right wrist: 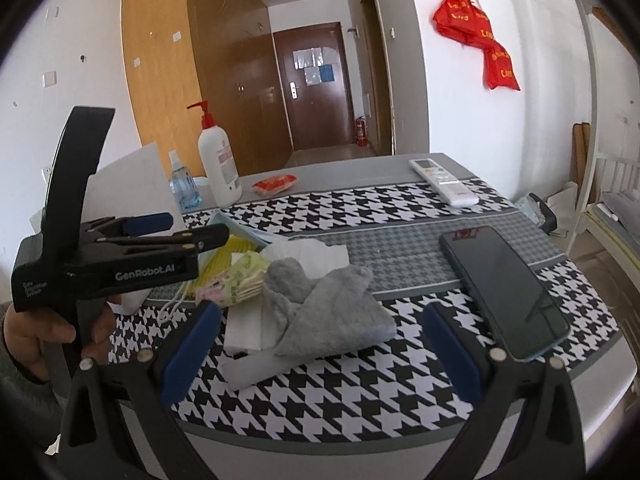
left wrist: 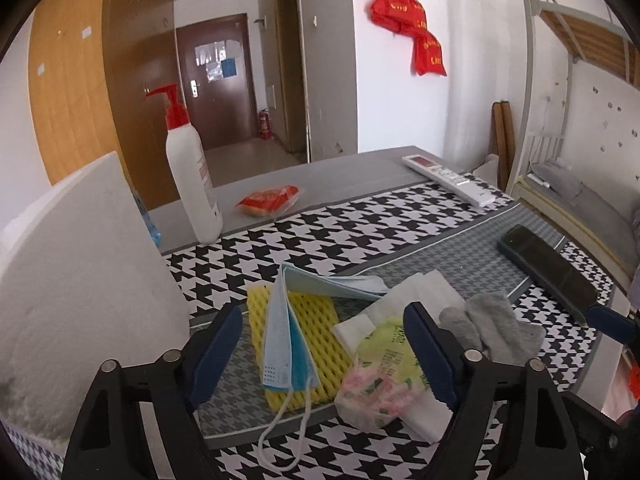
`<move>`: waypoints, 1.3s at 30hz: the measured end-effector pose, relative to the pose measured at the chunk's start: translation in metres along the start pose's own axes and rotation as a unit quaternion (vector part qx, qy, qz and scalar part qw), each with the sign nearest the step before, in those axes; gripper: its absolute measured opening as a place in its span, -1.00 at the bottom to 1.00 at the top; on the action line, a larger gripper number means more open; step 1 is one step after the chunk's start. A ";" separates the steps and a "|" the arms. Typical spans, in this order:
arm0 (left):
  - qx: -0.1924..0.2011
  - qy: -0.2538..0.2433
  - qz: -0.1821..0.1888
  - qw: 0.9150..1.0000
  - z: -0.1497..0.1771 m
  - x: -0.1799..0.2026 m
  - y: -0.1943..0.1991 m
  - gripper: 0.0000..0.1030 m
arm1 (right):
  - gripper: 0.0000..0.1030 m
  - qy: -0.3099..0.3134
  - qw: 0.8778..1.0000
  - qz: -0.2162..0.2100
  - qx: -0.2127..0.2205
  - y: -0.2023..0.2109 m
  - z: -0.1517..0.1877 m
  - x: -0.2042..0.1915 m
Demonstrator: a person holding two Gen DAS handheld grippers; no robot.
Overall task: Organize soft objects
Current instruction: 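Close the left gripper on the blue mask while the right gripper grasps the grey sock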
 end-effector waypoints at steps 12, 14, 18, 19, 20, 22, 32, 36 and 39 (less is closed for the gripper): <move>-0.042 0.019 -0.021 0.999 0.003 -0.012 -0.026 0.24 | 0.75 0.009 0.999 -0.007 -0.032 -0.019 -0.001 0.001; -0.048 0.024 -0.021 0.998 0.003 -0.014 -0.029 0.20 | 0.70 0.008 0.999 -0.011 -0.037 -0.022 -0.001 0.002; -0.059 0.022 -0.016 0.998 0.004 -0.015 -0.035 -0.11 | 0.63 0.016 0.999 -0.010 -0.040 -0.026 -0.002 -0.001; -0.061 0.023 -0.017 0.998 0.004 -0.015 -0.037 -0.14 | 0.62 0.016 0.999 -0.009 -0.040 -0.027 -0.003 0.000; -0.065 0.029 -0.020 0.997 0.004 -0.017 -0.039 -0.25 | 0.58 0.016 0.999 -0.009 -0.042 -0.028 -0.003 0.000; -0.072 0.030 -0.023 0.997 0.004 -0.019 -0.042 -0.34 | 0.54 0.017 0.999 -0.004 -0.048 -0.031 -0.002 0.001; -0.068 0.053 -0.012 0.996 0.004 -0.032 -0.041 -0.82 | 0.31 0.029 0.997 0.001 -0.070 -0.043 0.000 -0.003; -0.062 0.053 -0.014 0.997 0.004 -0.034 -0.039 -0.90 | 0.19 0.034 0.996 0.005 -0.080 -0.048 0.001 -0.006; -0.059 0.055 -0.013 0.997 0.004 -0.038 -0.038 -0.93 | 0.04 0.036 0.996 0.011 -0.084 -0.050 0.001 -0.006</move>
Point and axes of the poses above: each gripper's, at about its wrist camera, not at the fingertips, and y roughly against the way its jaws point, x to its right, z to its underside, the point moved 1 cm from there along -y, roughly the way its jaws point, and after that the axes turned 3 degrees about -x, right-handed, at the moved point
